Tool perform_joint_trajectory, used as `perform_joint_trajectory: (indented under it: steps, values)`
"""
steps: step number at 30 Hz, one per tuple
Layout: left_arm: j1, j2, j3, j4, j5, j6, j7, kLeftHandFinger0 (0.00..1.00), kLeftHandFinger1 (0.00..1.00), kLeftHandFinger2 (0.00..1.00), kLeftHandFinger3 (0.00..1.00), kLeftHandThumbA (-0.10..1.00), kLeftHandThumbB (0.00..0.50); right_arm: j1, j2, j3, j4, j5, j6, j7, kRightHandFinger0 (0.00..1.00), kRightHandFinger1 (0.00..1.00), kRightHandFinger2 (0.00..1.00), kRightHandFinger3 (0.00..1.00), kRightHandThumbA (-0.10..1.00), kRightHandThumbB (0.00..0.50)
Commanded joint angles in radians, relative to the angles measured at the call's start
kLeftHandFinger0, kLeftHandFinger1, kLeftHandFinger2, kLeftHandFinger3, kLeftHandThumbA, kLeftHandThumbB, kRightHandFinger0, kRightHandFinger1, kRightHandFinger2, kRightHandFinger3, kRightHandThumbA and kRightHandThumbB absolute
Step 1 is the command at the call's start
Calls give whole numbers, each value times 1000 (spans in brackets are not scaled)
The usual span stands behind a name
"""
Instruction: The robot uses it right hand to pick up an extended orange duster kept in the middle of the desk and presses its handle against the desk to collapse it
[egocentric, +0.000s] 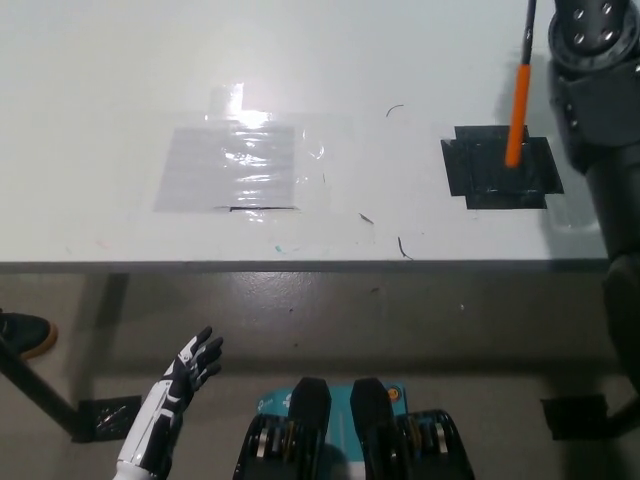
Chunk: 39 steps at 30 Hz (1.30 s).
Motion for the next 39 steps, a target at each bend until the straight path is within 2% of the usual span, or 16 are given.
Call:
perform_joint_trajectory:
  steps: [1, 11, 17, 18, 20, 22, 24, 25, 27, 29, 34, 39]
  values:
    - [-5, 6, 4, -28, -6, -24, -13, 1000, 1000, 1000, 1000, 1000, 136, -86, 27, -72, 39, 102, -208, -221, 0, 0, 408, 592, -100, 92]
    - [-6, 11, 5, -25, -6, -34, -15, 1000, 1000, 1000, 1000, 1000, 134, -63, 35, -36, 35, 106, -208, -320, 0, 20, 474, 650, -100, 84]
    - [3, 9, 1, -28, -2, -36, -15, 1000, 1000, 1000, 1000, 1000, 141, -56, 17, 43, 8, 49, -208, -444, 0, 14, 478, 702, -100, 77]
    - [4, 8, 2, -30, 2, -32, -12, 1000, 1000, 1000, 1000, 1000, 148, -51, 15, 56, -9, 56, -208, -450, 0, 1, 432, 654, -100, 78]
    - [3, 8, 1, -31, 2, -29, -13, 1000, 1000, 1000, 1000, 1000, 149, -47, 9, 80, -26, 61, -208, -475, 0, 0, 423, 642, -100, 92]
    - [-4, 10, 0, -33, 6, -27, -12, 1000, 1000, 1000, 1000, 1000, 150, -42, -2, 115, -54, 51, -208, -517, 0, 0, 422, 625, -100, 83]
    - [-8, 11, 1, -32, 4, -27, -13, 1000, 1000, 1000, 1000, 1000, 151, -42, -13, 160, -66, 29, -208, -568, 0, 0, 427, 636, -100, 83]
    - [-9, 12, 1, -33, 5, -25, -13, 1000, 1000, 1000, 1000, 1000, 153, -51, -25, 205, -45, -35, -208, -641, 0, 0, 428, 661, -100, 80]
    - [-11, 13, 1, -32, 5, -27, -15, 1000, 1000, 1000, 1000, 1000, 159, -48, -33, 240, -58, -39, -208, -654, 0, 0, 411, 634, -100, 52]
    - [-12, 13, -1, -35, 8, -20, -15, 1000, 1000, 1000, 1000, 1000, 162, -44, -44, 287, -58, -56, -208, -683, 0, 0, 399, 594, -100, 58]
    - [-8, 14, -2, -43, 12, -16, -15, 1000, 1000, 1000, 1000, 1000, 158, -27, -44, 362, -39, -38, -208, -725, 0, 0, 420, 583, -100, 65]
    - [-14, 12, -2, -40, 10, -16, -15, 1000, 1000, 1000, 1000, 1000, 178, -5, -45, 421, -26, -4, -208, -750, 0, 0, 373, 533, -100, 68]
